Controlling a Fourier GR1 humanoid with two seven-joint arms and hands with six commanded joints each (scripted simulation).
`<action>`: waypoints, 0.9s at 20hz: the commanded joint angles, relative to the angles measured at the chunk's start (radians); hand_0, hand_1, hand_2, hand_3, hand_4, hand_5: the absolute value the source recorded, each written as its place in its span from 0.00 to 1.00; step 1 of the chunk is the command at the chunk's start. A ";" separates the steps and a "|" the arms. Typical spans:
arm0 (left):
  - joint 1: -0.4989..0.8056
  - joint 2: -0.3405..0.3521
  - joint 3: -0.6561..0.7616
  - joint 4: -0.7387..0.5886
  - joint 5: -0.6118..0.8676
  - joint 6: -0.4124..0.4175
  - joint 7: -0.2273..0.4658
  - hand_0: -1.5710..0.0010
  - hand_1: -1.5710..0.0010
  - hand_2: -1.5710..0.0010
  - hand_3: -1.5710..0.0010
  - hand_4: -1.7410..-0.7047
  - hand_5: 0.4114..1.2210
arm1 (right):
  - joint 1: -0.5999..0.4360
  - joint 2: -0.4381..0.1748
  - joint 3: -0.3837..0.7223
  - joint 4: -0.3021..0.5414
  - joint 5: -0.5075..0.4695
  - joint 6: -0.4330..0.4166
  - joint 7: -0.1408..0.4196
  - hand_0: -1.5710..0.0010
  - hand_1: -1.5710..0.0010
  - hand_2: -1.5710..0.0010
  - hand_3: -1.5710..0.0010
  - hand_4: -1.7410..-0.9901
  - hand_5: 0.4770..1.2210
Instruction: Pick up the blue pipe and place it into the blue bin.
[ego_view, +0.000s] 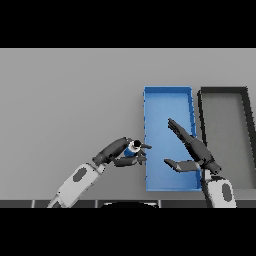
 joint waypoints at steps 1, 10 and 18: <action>0.007 0.007 0.001 -0.013 0.005 0.000 0.003 0.00 0.00 0.00 0.08 0.01 1.00 | -0.015 -0.016 0.019 -0.026 -0.007 0.016 0.026 1.00 1.00 1.00 1.00 0.61 0.06; -0.018 -0.004 0.012 0.017 0.000 -0.011 0.014 0.00 0.00 0.00 0.09 0.01 1.00 | -0.274 -0.046 0.152 -0.083 -0.085 0.089 0.214 1.00 1.00 1.00 1.00 0.58 0.07; -0.016 0.003 0.023 0.023 0.030 -0.057 -0.018 0.00 0.00 0.00 0.04 0.01 1.00 | -0.454 0.052 0.235 0.046 -0.072 0.124 0.292 1.00 1.00 1.00 1.00 0.69 0.06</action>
